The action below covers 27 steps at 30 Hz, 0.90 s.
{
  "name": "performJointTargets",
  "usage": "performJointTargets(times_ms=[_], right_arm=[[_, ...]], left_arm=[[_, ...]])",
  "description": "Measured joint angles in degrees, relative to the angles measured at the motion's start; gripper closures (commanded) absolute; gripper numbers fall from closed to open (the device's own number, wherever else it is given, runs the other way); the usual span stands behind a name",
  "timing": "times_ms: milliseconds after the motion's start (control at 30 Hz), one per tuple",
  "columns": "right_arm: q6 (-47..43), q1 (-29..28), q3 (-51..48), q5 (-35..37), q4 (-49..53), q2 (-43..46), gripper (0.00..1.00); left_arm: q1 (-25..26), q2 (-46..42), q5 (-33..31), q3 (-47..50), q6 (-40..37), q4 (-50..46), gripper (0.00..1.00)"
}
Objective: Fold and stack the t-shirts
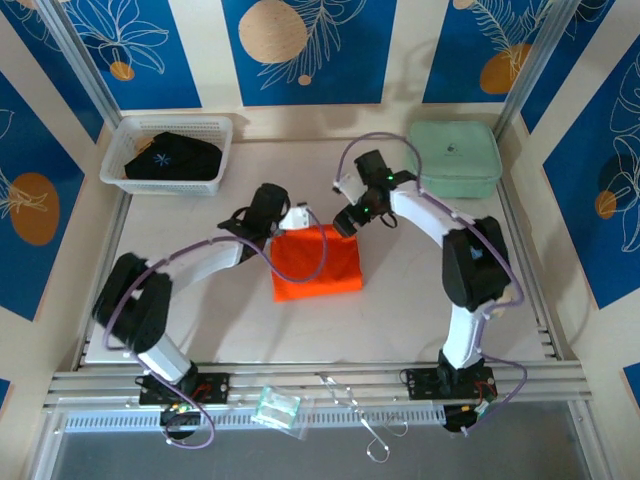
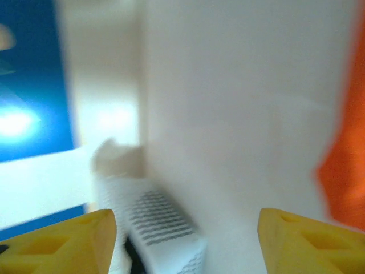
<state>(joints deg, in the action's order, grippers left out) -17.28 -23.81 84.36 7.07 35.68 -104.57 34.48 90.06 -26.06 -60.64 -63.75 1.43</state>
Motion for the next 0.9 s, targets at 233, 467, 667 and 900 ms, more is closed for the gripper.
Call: performJointTargets(times_ms=[233,467,667,900], right_arm=[[15.7,3.5,1.8,-4.9,3.4,20.2,0.01],[27.7,7.0,-5.2,-13.9,7.5,28.3,0.07],[39.9,6.9,-22.5,-14.7,5.3,29.9,0.23],[48.6,5.5,-29.6,-14.2,-0.5,27.6,0.26]], left_arm=[[-0.2,-21.4,-2.6,0.0,16.2,-2.4,0.29],[-0.2,-37.2,0.6,-0.8,46.7,-17.5,0.42],[-0.2,-33.9,7.5,-5.1,70.5,-35.8,0.45],[-0.2,-18.1,21.0,-1.7,83.4,-44.3,0.40]])
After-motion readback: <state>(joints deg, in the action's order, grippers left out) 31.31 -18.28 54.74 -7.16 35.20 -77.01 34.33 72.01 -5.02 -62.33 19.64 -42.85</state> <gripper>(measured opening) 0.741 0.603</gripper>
